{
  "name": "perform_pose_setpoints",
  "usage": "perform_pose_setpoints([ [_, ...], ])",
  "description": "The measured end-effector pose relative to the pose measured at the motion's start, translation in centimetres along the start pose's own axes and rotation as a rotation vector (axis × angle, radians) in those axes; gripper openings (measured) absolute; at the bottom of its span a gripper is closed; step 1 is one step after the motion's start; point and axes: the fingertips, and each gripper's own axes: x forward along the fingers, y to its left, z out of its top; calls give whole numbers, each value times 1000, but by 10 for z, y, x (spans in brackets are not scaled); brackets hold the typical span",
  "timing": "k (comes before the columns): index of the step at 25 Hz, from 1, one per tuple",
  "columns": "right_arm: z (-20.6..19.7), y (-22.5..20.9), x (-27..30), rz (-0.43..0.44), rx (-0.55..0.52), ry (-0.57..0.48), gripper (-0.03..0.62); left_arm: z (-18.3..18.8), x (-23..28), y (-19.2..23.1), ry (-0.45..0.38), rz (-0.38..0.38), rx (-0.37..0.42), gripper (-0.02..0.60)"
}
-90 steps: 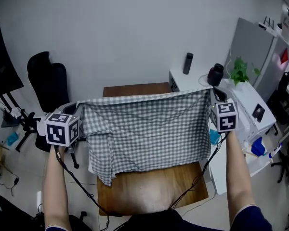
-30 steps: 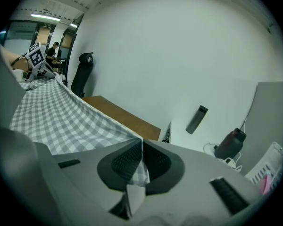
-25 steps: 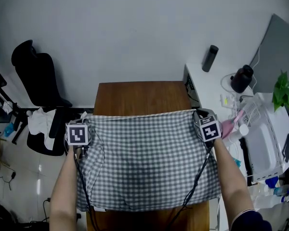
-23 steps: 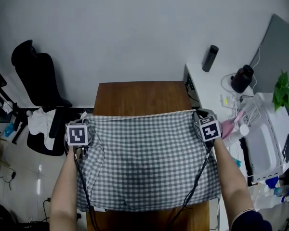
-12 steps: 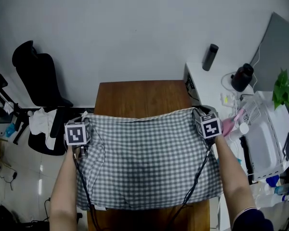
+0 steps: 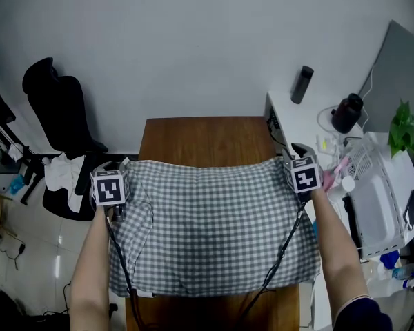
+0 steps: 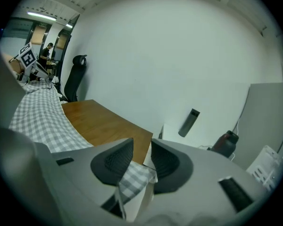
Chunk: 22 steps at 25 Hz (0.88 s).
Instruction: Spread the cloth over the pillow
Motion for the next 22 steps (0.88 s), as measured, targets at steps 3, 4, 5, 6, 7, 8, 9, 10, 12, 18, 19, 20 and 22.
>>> perform_pose_setpoints([
  [3,12,-2,-8,-8,6,-25,137,5,-8,2,-17,0,-5,98],
  [4,14,-3,-10,-9,5,-31,137,7,-11,2,-23,-2,-7,97],
  [5,17,-3,-13,-9,9,-39,137,9,-13,1,-31,-6,-11,97],
  [6,22,-3,-17,-8,17,-48,137,12,-16,1,-41,-11,-14,97],
  [7,27,-3,-22,-7,25,-59,137,15,-20,-1,-50,-18,-17,97],
  [8,32,-3,-28,-6,32,-70,137,17,-24,-3,-56,-25,-18,98],
  [9,36,-2,-33,-3,39,-80,137,18,-27,-5,-61,-32,-19,98],
  [10,39,0,-39,2,45,-89,137,19,-32,-7,-66,-39,-20,98],
  [12,46,5,-51,17,60,-110,137,23,-41,-10,-82,-53,-21,97],
  [18,65,27,-94,46,108,-190,31,26,-74,-10,-123,-71,-28,97],
  [19,66,34,-100,60,110,-201,19,24,-80,-7,-125,-67,-30,95],
  [20,68,42,-107,77,111,-213,2,22,-86,-4,-128,-61,-32,63],
  [22,72,58,-121,110,109,-238,2,16,-98,1,-134,-54,-34,11],
])
